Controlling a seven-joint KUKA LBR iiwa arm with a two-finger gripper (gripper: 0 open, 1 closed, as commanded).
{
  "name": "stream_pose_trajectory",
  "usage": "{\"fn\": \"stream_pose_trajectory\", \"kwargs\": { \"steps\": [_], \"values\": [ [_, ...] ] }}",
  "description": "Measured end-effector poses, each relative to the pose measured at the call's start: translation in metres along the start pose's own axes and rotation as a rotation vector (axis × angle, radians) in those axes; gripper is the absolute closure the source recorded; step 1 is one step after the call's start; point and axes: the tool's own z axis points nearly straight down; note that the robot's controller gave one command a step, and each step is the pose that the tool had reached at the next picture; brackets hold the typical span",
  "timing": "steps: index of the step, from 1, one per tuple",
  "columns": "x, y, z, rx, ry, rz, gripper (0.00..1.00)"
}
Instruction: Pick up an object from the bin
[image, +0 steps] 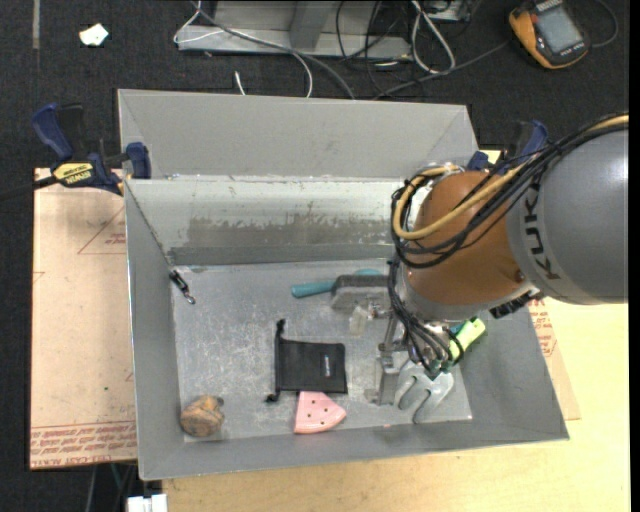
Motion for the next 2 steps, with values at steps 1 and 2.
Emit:
{"fn": "stream_pose_trajectory", "kwargs": {
  "steps": [1, 2],
  "values": [
    [-0.002, 0.0, -0.003, 0.0, -0.007, 0.001, 0.0],
    [-0.011, 0.066, 0.09, -0.003, -0.004, 0.062, 0.0]
  ]
}}
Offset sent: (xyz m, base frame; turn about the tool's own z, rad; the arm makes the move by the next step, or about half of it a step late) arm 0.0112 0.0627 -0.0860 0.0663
